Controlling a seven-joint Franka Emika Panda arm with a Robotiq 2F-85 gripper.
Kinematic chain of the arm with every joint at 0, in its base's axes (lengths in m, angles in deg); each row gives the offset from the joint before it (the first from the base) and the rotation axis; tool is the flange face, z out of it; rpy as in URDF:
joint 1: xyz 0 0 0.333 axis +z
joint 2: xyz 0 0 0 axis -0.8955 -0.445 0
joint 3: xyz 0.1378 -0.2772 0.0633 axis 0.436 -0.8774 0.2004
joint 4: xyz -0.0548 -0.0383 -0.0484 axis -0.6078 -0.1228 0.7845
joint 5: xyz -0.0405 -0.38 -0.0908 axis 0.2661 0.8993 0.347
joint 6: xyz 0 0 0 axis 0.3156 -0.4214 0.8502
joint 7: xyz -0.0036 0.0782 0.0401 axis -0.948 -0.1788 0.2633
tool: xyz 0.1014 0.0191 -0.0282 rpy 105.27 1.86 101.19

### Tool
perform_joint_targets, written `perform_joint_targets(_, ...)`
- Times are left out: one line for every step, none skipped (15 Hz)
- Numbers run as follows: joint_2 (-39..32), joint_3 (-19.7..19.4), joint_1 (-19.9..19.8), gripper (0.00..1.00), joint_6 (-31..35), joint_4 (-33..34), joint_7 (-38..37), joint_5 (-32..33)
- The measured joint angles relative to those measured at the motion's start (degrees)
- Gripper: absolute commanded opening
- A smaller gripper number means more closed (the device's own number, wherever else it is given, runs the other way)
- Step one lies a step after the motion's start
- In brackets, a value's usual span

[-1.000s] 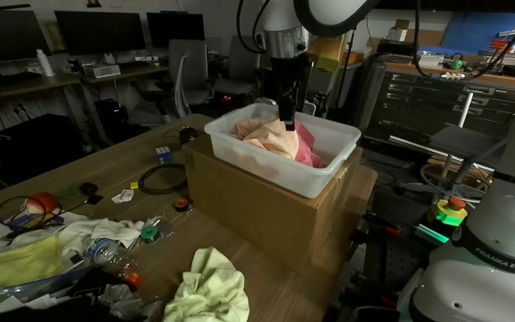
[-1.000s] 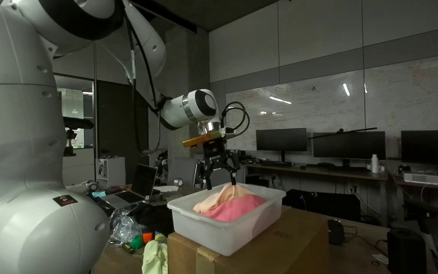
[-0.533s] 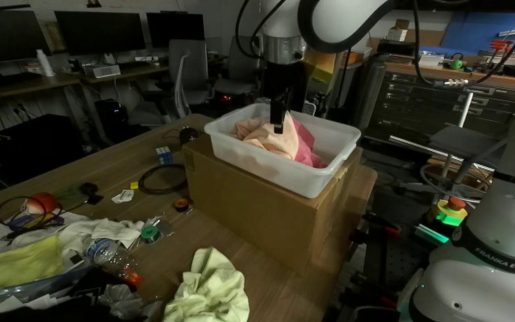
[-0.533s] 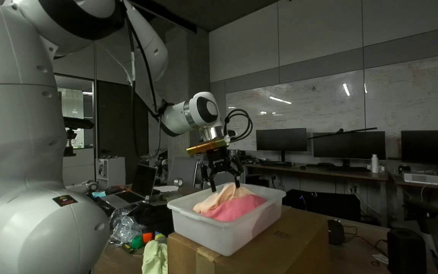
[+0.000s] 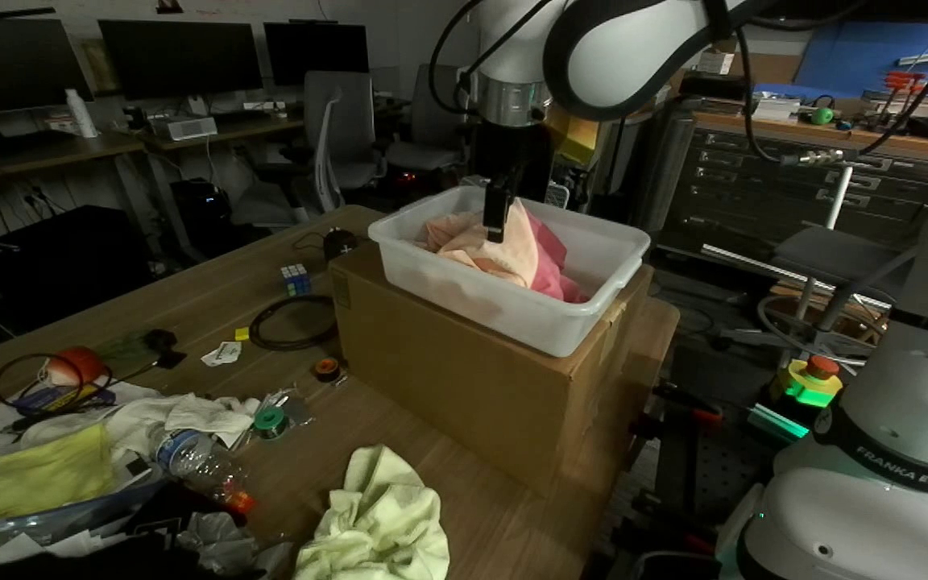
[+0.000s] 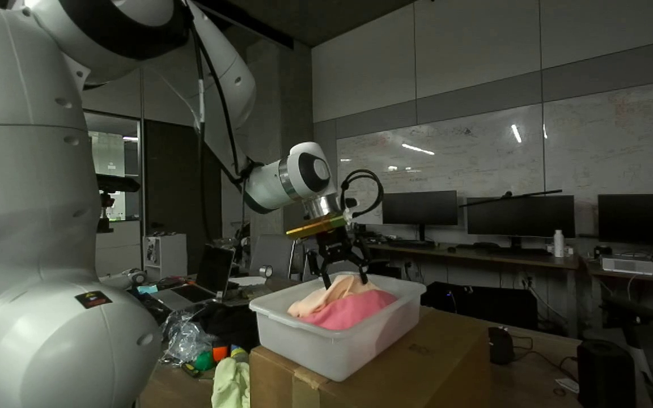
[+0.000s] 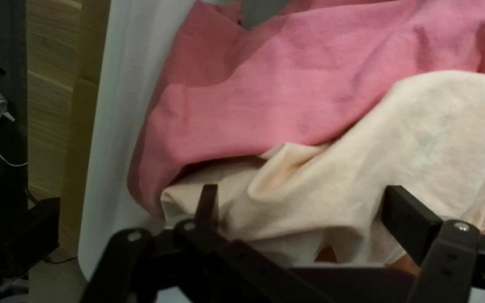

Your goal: Remove the yellow towel and peach t-shirt from the white storage bin and place them on the table

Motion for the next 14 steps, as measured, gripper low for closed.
perform_joint_targets(-0.14, -0.02, -0.08, 0.74, 0.17, -0.05, 0.0, 0.08)
perform_joint_targets(-0.27, -0.03, -0.11, 0.66, 0.24, -0.08, 0.0, 0.12)
perform_joint_targets(-0.42, -0.03, -0.13, 0.58, 0.3, -0.09, 0.03, 0.13)
perform_joint_targets(-0.58, -0.05, -0.13, 0.49, 0.34, -0.1, 0.04, 0.13)
perform_joint_targets(-0.73, -0.06, -0.14, 0.42, 0.38, -0.1, 0.09, 0.13)
perform_joint_targets(-0.85, -0.09, -0.14, 0.35, 0.39, -0.11, 0.18, 0.13)
perform_joint_targets(-0.95, -0.12, -0.14, 0.27, 0.41, -0.11, 0.28, 0.13)
perform_joint_targets(-1.03, -0.16, -0.14, 0.2, 0.41, -0.11, 0.49, 0.13)
perform_joint_targets(-1.09, -0.2, -0.14, 0.11, 0.4, -0.11, 0.83, 0.09)
perform_joint_targets(-1.13, -0.25, -0.14, 0.1, 0.34, -0.12, 1.52, -0.23)
perform_joint_targets(-1.15, -0.31, -0.14, 0.08, 0.15, -0.12, 2.4, -0.78)
perform_joint_targets(-1.15, -0.38, -0.14, 0.06, -0.12, -0.11, 3.44, -1.48)
perform_joint_targets(-1.15, -0.46, -0.14, 0.05, -0.38, -0.11, 4.56, -2.38)
perform_joint_targets(-1.14, -0.53, -0.14, 0.07, -0.75, -0.09, 5.74, -3.27)
